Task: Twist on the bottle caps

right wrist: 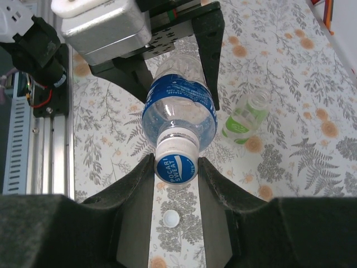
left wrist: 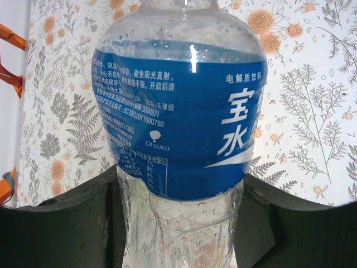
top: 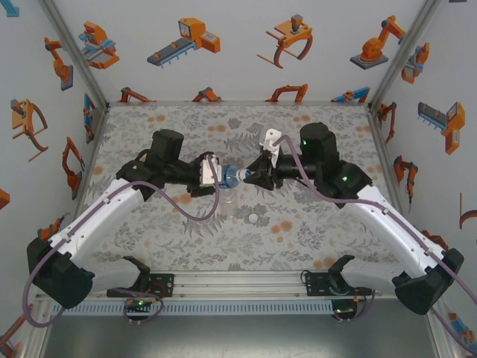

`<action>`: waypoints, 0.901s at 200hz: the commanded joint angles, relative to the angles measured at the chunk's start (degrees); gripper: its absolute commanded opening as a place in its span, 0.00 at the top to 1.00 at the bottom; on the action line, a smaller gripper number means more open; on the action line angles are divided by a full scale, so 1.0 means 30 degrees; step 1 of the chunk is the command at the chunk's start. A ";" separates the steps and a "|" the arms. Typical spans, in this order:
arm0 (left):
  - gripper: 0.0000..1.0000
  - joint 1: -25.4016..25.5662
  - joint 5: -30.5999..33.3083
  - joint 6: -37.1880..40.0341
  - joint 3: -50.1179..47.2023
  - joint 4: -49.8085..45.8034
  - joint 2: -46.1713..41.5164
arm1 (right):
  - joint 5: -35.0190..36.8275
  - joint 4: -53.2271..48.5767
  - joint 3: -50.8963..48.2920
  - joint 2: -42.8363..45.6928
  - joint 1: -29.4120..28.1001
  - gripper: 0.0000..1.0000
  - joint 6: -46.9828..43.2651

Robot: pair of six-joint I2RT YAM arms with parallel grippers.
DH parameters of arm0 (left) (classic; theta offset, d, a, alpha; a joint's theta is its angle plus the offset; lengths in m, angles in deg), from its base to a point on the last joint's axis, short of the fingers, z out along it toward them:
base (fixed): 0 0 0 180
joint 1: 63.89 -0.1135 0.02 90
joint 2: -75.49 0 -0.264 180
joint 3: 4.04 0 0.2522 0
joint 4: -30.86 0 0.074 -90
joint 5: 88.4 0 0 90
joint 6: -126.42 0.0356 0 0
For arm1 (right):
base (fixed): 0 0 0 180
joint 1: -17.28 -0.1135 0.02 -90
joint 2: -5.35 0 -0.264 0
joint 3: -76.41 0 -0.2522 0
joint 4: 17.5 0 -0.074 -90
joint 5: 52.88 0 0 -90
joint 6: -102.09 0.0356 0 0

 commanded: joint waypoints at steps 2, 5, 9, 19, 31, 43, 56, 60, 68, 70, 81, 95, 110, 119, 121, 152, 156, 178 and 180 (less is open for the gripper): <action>1.00 0.0182 -0.1890 0.0525 0.0232 -0.0115 -0.0297 | -0.1980 -0.0617 0.0553 -0.0586 -0.0299 1.00 -0.3170; 1.00 0.0182 -0.1972 0.0534 0.0256 -0.0194 -0.0272 | -0.2128 -0.0728 0.0589 -0.0634 -0.0299 1.00 -0.3505; 1.00 0.0177 -0.2031 0.0574 0.0275 -0.0268 -0.0252 | -0.2315 -0.0877 0.0640 -0.0699 -0.0299 1.00 -0.3930; 1.00 0.0203 -0.2233 0.0612 0.0369 -0.0417 -0.0230 | -0.2739 -0.1062 0.0799 -0.0884 -0.0299 1.00 -0.4745; 1.00 0.0209 -0.2392 0.0643 0.0409 -0.0517 -0.0170 | -0.3110 -0.1079 0.0823 -0.1035 -0.0307 1.00 -0.5566; 1.00 0.0209 -0.2586 0.0707 0.0451 -0.0638 -0.0139 | -0.3597 -0.1080 0.0685 -0.1072 -0.0343 1.00 -0.6503; 1.00 0.0204 -0.2840 0.0812 0.0518 -0.0800 -0.0120 | -0.3712 -0.1046 0.0553 -0.1102 -0.0417 1.00 -0.7311; 1.00 0.0207 -0.2906 0.0830 0.0511 -0.0808 -0.0098 | -0.3729 -0.1095 0.0532 -0.1116 -0.0444 1.00 -0.7592; 1.00 0.0207 -0.3031 0.0839 0.0543 -0.0907 -0.0054 | -0.3713 -0.1365 0.0542 -0.1139 -0.0497 1.00 -0.8192; 1.00 0.0203 -0.3060 0.0855 0.0570 -0.0928 -0.0024 | -0.3736 -0.1436 0.0543 -0.1155 -0.0502 1.00 -0.8367; 1.00 0.0191 -0.3221 0.0915 0.0707 -0.1203 0.0069 | -0.3735 -0.2086 0.0671 -0.1230 -0.0588 1.00 -0.9356; 1.00 0.0197 -0.3305 0.0882 0.0849 -0.1326 0.0193 | -0.3254 -0.2084 0.0593 -0.1264 -0.0752 1.00 -0.9639; 1.00 0.0141 -0.3300 0.0570 0.0864 -0.1086 0.0145 | -0.2800 -0.2102 0.0507 -0.1352 -0.0910 1.00 -0.9342; 1.00 0.0152 -0.3273 0.0357 0.0755 -0.0763 0.0033 | -0.2574 -0.1862 0.0375 -0.1335 -0.0958 1.00 -0.8717; 1.00 0.0153 -0.3260 0.0309 0.0748 -0.0673 0.0012 | -0.2492 -0.1736 0.0297 -0.1336 -0.0969 1.00 -0.8447; 1.00 0.0091 -0.2952 -0.0515 0.0171 0.0690 -0.0395 | -0.0913 0.1356 -0.1265 -0.0597 -0.0973 1.00 -0.3571; 1.00 0.0078 -0.2898 -0.0630 0.0133 0.0853 -0.0455 | -0.0657 0.1809 -0.1484 -0.0462 -0.0973 1.00 -0.2726; 1.00 0.0020 -0.2797 -0.0837 -0.0042 0.1263 -0.0612 | 0.0457 0.3514 -0.2463 0.0007 -0.0966 1.00 0.1392; 1.00 0.0025 -0.2789 -0.0831 -0.0045 0.1248 -0.0603 | 0.0566 0.3644 -0.2500 0.0047 -0.0971 1.00 0.1770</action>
